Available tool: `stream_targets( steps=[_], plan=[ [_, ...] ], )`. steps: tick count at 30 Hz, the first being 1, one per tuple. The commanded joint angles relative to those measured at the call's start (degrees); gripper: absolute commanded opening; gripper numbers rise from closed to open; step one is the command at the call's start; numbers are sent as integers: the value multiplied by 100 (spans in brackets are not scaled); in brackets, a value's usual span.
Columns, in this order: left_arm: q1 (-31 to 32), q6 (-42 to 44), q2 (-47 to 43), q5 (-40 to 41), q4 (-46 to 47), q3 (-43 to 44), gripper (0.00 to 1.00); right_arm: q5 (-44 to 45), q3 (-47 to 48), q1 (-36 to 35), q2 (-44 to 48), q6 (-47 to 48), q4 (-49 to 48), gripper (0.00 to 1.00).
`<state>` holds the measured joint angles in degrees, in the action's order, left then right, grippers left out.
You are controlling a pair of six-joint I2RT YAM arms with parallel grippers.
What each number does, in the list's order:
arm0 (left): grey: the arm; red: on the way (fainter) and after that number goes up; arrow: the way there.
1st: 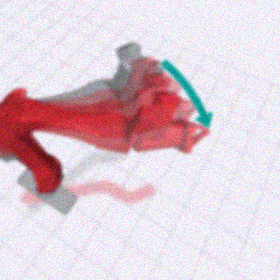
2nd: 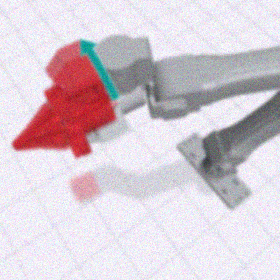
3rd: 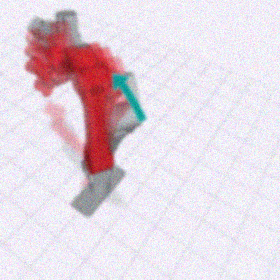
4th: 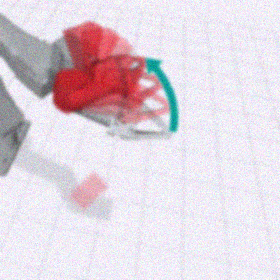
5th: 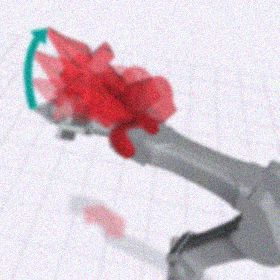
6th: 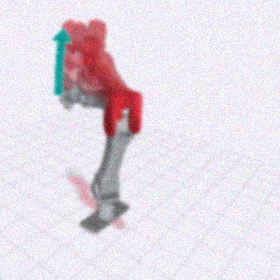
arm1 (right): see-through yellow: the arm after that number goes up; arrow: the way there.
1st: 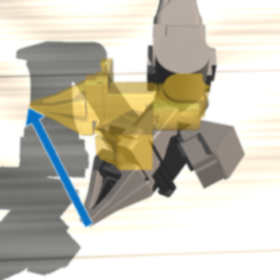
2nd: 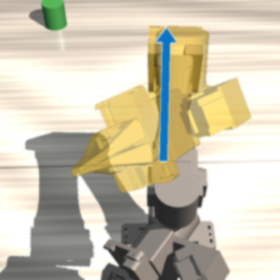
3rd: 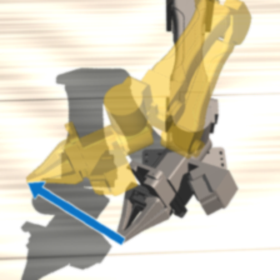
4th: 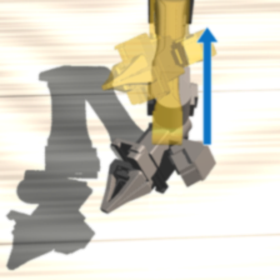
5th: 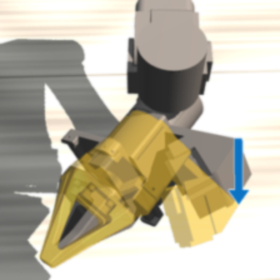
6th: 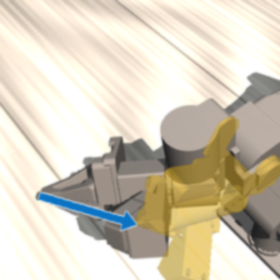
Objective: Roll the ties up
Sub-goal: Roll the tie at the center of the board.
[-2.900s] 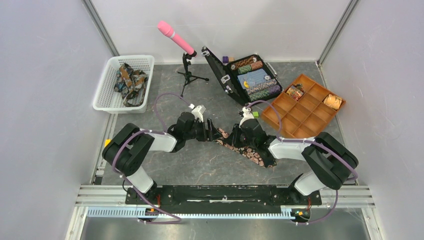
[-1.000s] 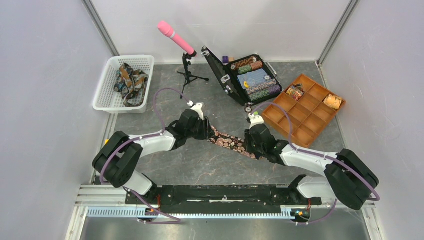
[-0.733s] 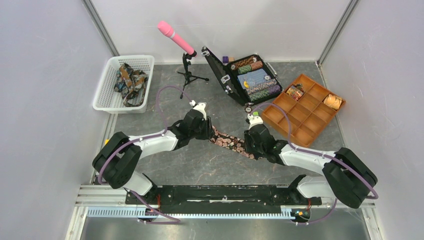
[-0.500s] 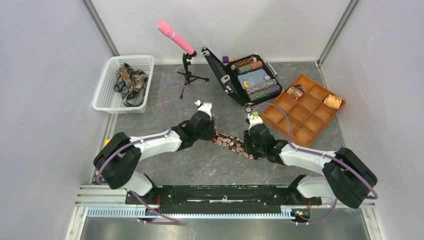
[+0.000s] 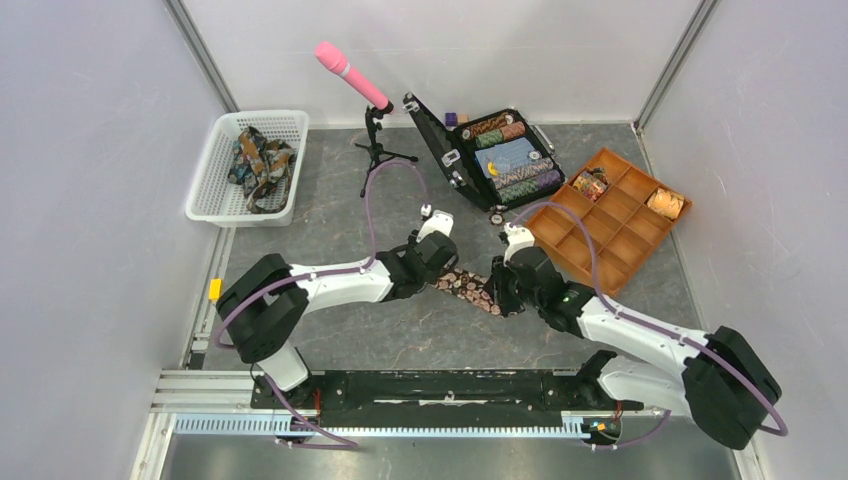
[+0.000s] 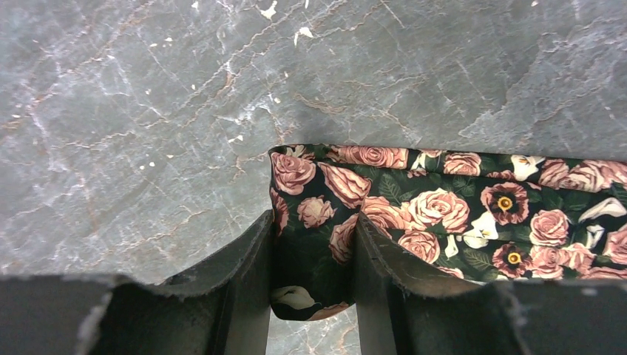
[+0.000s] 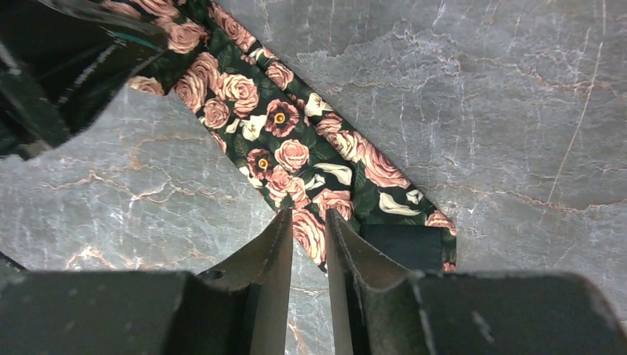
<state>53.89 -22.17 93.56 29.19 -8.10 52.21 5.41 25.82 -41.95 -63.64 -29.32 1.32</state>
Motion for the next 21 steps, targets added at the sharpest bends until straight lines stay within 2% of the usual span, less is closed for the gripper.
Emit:
stream_targets(
  steps=[1,17,21],
  plan=[
    [166,393,240,873,-395,291,46,91,347,6,424,-76,241,29],
    [1019,835,1619,2581,-1292,1380,46,1548,527,21,2113,-380,1368,30],
    [1208,855,1960,2818,-1504,1597,52,1783,538,21,2430,-409,1560,30]
  ],
)
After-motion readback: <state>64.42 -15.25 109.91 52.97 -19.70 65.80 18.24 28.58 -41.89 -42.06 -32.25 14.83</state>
